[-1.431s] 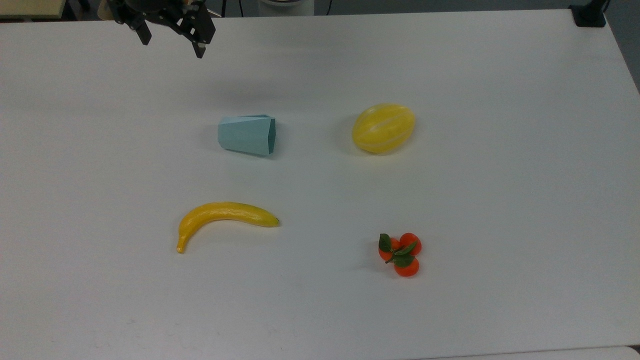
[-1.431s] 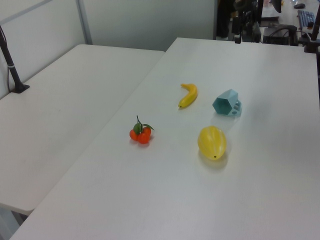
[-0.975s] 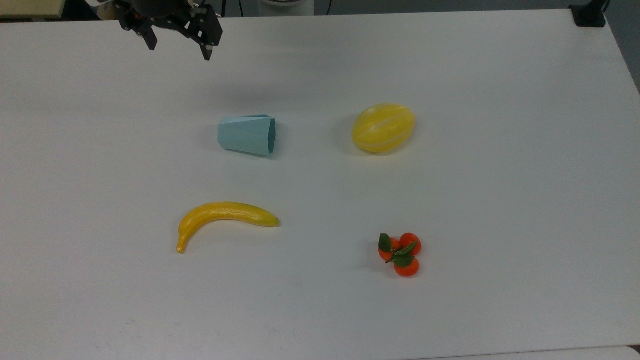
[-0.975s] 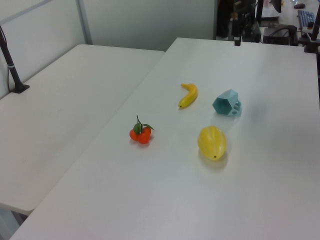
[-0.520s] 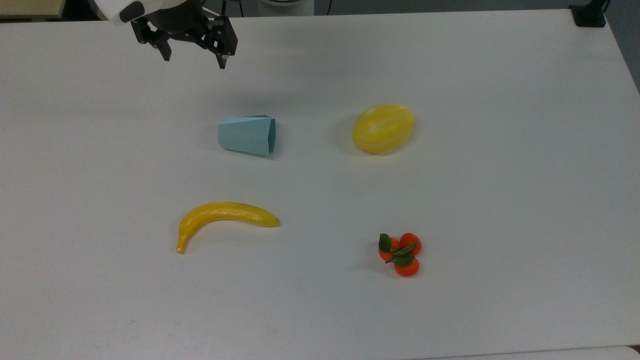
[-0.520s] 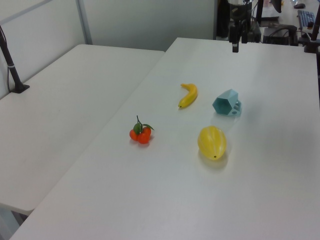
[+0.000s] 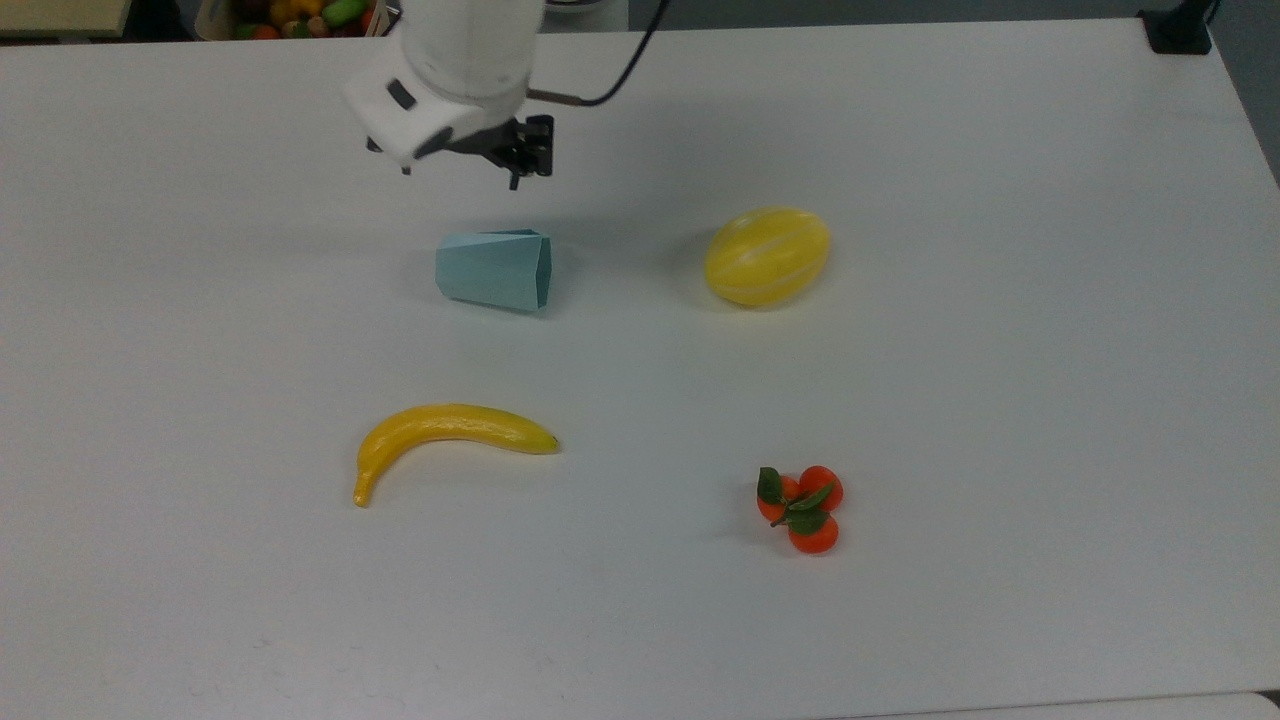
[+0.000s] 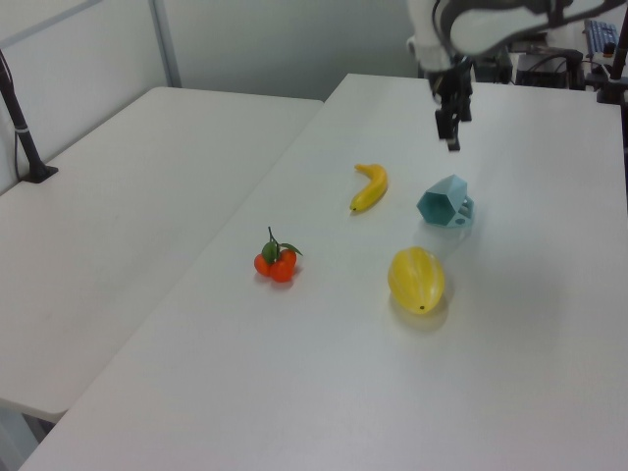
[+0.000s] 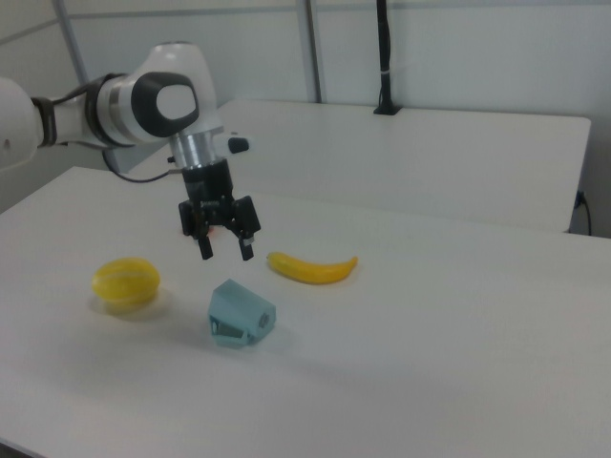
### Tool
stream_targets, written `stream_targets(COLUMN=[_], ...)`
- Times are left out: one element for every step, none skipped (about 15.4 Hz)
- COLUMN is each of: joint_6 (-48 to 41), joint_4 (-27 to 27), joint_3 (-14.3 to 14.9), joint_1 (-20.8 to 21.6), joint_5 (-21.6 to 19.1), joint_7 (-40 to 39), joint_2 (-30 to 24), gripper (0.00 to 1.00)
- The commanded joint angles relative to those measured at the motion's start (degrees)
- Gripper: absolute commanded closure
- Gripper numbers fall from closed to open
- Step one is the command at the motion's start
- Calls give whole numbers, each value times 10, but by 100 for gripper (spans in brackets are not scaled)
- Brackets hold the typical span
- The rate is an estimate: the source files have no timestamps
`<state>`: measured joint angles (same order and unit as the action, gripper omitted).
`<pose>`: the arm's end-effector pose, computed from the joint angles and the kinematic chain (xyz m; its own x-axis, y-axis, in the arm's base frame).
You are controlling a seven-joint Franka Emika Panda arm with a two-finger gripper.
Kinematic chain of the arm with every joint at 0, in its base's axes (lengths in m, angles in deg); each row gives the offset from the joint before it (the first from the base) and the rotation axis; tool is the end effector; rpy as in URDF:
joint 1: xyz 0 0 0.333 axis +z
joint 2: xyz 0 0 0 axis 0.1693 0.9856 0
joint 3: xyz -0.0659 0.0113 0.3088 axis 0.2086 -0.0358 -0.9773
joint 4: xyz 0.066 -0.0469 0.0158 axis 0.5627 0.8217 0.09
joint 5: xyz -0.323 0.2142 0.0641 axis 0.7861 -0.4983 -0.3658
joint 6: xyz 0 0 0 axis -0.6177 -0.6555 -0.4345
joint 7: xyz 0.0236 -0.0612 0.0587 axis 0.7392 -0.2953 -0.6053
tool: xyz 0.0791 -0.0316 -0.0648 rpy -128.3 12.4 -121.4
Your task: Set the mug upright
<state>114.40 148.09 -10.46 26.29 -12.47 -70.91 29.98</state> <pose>0.6276 0.0201 0.4500 0.9797 0.0172 -0.1999 0.0668 -0.9675 0.2437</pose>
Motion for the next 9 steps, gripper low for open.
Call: stream_targets(joint_6=[-5,-5,-4,-3,-2,4,17,32,45], joint_4=[16,27,38,43,46,48,58,70,80], joint_3=[-7,-25,-40,-52,-62,-73,-85,-96,-106], joint_1=[50,53,53,53,48,45,39,32,23], joint_5=[54,76,104,136,162,175,186,208,235], joint_7=[16,22,45,74,96,107,123,151,181], joint_2=[10,10,14,22,29,37,42,42,42], gripper=[0,0,0,0,0,0,0,0,0])
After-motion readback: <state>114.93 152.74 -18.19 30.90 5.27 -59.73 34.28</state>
